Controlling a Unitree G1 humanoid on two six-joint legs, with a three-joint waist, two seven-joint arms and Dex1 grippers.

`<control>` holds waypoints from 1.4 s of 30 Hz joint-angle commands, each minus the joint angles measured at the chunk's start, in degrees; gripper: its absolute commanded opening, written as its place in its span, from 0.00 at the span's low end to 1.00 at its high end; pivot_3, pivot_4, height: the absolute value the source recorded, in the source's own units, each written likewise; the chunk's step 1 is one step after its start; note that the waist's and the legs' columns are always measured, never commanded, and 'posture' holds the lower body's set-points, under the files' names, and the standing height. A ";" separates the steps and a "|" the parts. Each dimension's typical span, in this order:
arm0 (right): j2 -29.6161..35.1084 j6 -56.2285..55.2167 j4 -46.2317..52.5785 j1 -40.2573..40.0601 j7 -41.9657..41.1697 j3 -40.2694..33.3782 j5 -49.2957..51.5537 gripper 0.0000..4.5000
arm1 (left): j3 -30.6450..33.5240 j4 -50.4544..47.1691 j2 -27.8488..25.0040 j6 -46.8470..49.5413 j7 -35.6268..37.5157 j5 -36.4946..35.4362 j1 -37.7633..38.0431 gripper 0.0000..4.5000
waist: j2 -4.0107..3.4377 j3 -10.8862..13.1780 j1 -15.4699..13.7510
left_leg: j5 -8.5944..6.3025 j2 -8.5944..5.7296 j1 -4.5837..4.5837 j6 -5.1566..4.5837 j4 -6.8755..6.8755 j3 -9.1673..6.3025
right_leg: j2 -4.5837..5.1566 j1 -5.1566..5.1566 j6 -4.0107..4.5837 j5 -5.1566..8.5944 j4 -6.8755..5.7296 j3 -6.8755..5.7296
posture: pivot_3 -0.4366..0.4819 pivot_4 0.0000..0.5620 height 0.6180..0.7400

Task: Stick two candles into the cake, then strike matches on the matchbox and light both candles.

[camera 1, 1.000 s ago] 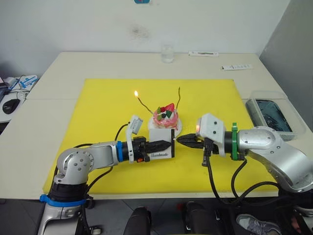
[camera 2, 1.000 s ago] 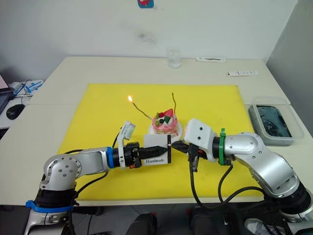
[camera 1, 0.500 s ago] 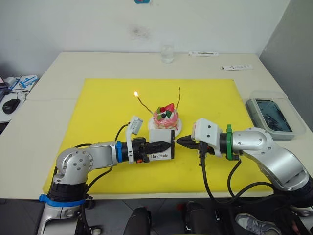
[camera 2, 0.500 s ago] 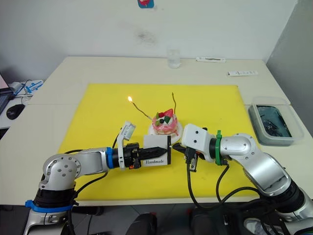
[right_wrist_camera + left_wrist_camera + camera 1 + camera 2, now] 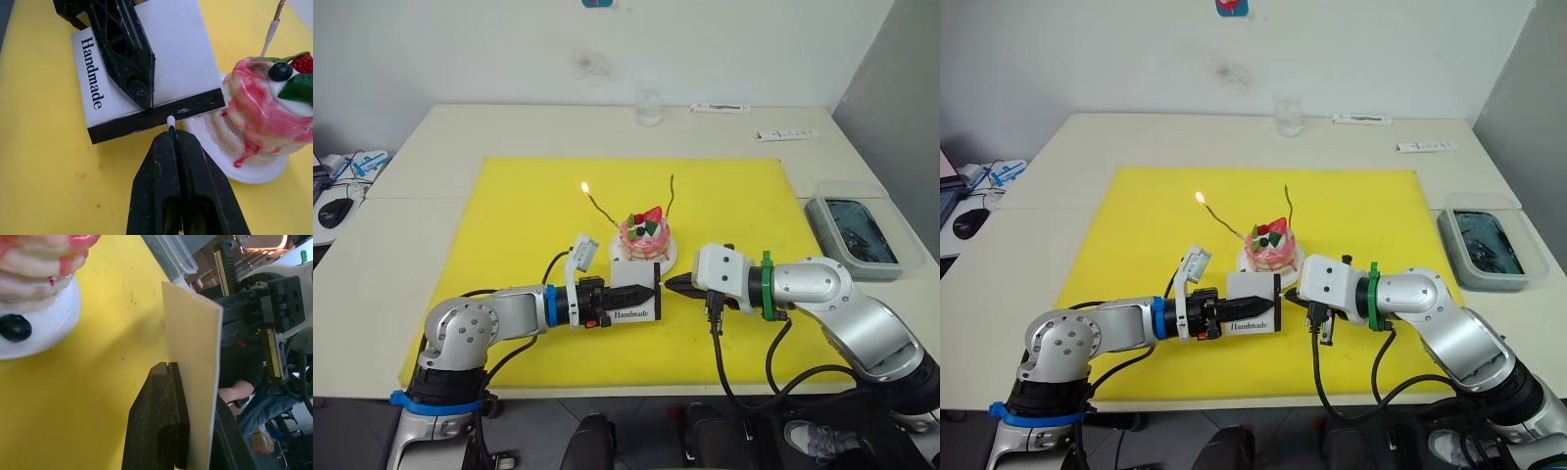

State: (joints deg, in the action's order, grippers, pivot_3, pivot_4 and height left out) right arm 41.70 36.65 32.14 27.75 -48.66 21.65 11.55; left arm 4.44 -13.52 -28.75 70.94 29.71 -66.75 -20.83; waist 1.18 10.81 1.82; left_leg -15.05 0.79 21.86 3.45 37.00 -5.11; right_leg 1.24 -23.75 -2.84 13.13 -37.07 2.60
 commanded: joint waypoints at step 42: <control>-2.77 7.38 1.77 3.83 0.59 -3.04 3.12 0.01 | 0.87 -1.91 -0.25 -3.92 3.01 1.20 -0.77 0.00 | 0.01 0.01 -0.02 | 0.00 0.00 0.01 0.00 -0.01 -0.05 | 0.00 -0.01 0.02 0.01 -0.01 -0.05 | 0.48 0.27 1.00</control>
State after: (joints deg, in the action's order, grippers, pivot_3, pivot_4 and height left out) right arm 39.11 45.14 33.33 30.55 -48.30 18.35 15.03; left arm 4.80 -14.86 -28.99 67.23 31.80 -65.01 -20.49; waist 1.19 10.82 1.81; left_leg -15.04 0.79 21.87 3.45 36.99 -5.16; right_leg 1.24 -23.76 -2.82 13.14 -37.07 2.55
